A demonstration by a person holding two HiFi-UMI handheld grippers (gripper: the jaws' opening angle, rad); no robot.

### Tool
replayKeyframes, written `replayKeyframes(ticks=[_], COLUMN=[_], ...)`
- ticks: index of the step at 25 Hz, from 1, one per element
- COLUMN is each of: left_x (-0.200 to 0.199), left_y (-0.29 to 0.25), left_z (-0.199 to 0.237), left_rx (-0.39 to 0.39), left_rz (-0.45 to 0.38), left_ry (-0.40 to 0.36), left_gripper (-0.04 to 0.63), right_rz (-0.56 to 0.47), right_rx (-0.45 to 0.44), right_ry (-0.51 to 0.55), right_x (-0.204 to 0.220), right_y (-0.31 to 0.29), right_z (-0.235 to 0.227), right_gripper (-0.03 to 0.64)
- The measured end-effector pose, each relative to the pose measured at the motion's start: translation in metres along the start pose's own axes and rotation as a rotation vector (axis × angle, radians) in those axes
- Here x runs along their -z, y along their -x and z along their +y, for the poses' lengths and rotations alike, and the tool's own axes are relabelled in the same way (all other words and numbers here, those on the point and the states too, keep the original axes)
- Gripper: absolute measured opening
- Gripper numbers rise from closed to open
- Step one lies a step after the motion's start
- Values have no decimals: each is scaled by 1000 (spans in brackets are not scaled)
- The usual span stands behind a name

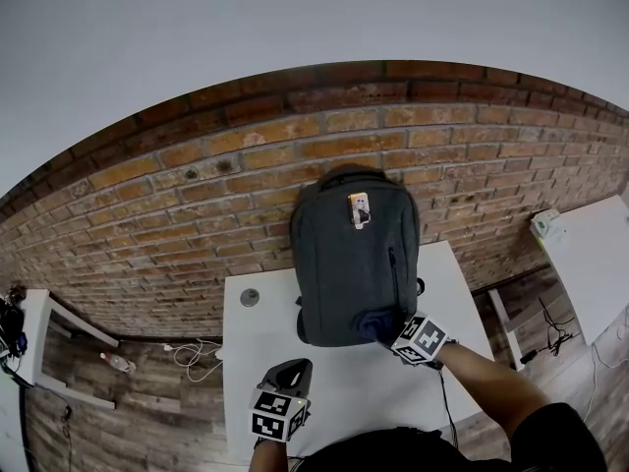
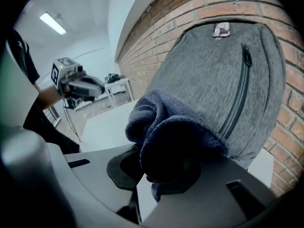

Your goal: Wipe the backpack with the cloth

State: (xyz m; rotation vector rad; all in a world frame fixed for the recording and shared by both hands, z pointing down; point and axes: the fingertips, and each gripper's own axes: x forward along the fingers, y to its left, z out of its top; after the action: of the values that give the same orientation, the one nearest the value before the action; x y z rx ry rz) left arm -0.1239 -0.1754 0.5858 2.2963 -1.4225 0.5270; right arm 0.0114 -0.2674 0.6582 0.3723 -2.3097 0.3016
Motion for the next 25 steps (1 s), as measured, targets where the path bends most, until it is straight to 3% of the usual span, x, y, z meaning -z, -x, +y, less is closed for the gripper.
replayKeyframes(ticks=[4,12,18,25], left_x=[2,9,16,17], left_y=[4,14,25,29], left_z=[4,21,34,47], left_rx=[0,-14,-36,-47], left_rz=[2,5,8,-2], left_ry=[-4,4,31,41], left_gripper=[-18,-18,-18,-18], right_rz=[62,131,144,82], right_rx=[18,-1,-32,-50], right_ry=[-22,-89,-99,-85], right_x=[31,51,43,18], right_y=[-13,-38,-61,-70], right_z=[0,9,29,40], right_gripper=[48,48,48,48])
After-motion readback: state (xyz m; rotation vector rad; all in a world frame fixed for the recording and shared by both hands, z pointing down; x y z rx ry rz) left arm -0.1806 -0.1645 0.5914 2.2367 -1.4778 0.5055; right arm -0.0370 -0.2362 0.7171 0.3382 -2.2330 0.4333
